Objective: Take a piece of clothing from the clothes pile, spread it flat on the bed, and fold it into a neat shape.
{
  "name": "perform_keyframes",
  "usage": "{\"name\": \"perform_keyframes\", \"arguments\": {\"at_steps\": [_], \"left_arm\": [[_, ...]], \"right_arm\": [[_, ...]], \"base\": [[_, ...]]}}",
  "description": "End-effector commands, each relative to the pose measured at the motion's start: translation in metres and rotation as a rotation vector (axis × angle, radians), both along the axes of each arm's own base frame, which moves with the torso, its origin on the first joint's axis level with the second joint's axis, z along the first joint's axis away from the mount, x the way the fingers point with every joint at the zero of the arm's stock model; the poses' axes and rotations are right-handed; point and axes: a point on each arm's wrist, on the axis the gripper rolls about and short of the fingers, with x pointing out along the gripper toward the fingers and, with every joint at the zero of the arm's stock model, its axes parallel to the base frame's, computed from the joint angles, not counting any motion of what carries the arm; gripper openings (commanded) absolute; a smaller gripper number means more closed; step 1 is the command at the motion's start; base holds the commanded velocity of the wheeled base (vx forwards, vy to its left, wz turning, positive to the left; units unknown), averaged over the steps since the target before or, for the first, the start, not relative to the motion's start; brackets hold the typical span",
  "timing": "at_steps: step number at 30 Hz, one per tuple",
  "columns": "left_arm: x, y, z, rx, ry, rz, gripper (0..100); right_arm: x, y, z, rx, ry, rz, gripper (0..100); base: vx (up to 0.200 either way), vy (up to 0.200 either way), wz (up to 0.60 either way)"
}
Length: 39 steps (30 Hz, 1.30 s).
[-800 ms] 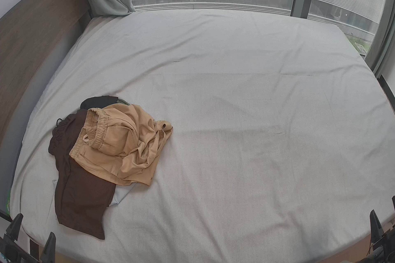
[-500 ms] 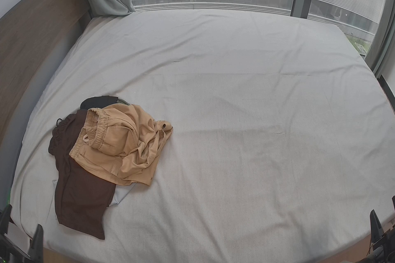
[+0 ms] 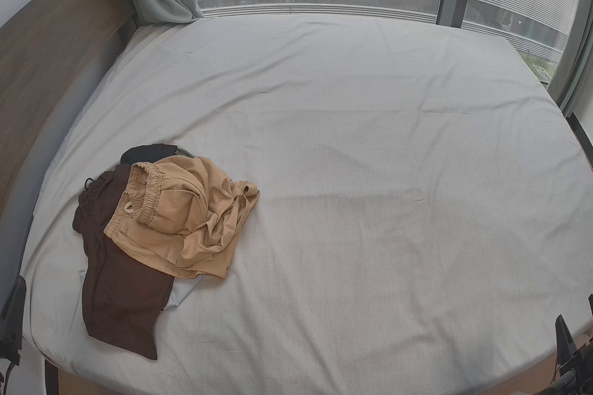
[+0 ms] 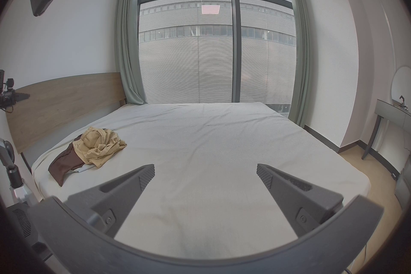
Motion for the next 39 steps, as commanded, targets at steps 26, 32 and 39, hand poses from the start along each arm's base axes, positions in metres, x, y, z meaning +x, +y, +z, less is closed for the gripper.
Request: {"name": "perform_keyframes", "arguments": {"at_steps": [26, 32, 39], "left_arm": [[0.128, -0.022, 0.006, -0.288, 0.372, -0.282, 100], [0.156, -0.021, 0.003, -0.293, 0.414, -0.312, 100], [0.182, -0.013, 0.003, -0.309, 0.437, -0.318, 100]], "right_arm": [[0.000, 0.000, -0.005, 0.005, 0.001, 0.005, 100], [0.000, 0.000, -0.005, 0.005, 0.001, 0.004, 100], [0.000, 0.000, -0.005, 0.005, 0.001, 0.005, 100]], "base": [[0.000, 0.000, 0.00], [0.000, 0.000, 0.00], [0.000, 0.000, 0.00]]}}
